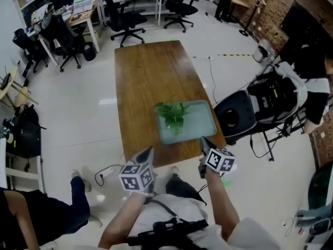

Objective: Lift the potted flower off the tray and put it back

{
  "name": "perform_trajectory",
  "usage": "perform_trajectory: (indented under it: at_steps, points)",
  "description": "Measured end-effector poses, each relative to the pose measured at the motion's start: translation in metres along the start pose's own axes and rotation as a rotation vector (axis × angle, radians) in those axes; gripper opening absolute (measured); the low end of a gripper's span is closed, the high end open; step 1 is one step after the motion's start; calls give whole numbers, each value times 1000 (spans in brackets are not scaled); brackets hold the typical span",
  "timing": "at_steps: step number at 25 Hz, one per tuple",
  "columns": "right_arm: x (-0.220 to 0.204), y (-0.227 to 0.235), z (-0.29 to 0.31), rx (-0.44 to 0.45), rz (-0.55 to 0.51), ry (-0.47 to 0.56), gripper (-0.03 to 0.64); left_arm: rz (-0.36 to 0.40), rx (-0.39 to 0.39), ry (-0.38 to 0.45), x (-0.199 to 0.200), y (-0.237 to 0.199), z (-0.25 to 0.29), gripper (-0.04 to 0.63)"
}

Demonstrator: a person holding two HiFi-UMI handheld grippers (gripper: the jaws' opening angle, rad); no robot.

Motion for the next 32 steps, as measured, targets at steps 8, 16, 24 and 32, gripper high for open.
perform_trajectory:
  at_steps: [8,16,24,32]
  points:
    - [-37,-41,-32,-3,-47,8,-2,56,-77,-45,-5,21,-1,-5]
    - [-35,-49,-42,-48,-113,-2,-2,60,-80,-41,-4,14,-4,-5]
    - [-43,-46,-45,-61,-103,-12,-2,66,-101,-58,-10,17,0,-5]
    - [-41,-49,-43,-54,-100,-6,-2,65,-102,-54,-6,17,0,-5]
Point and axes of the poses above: the fingertips, and each gripper's own axes: z forward along the fingers, y to its right, x out of its top, the point moved 3 cm from there along -z, backward along the fingers, and after that the axes turned 2 degrees about -z, right-handed, at the moved point
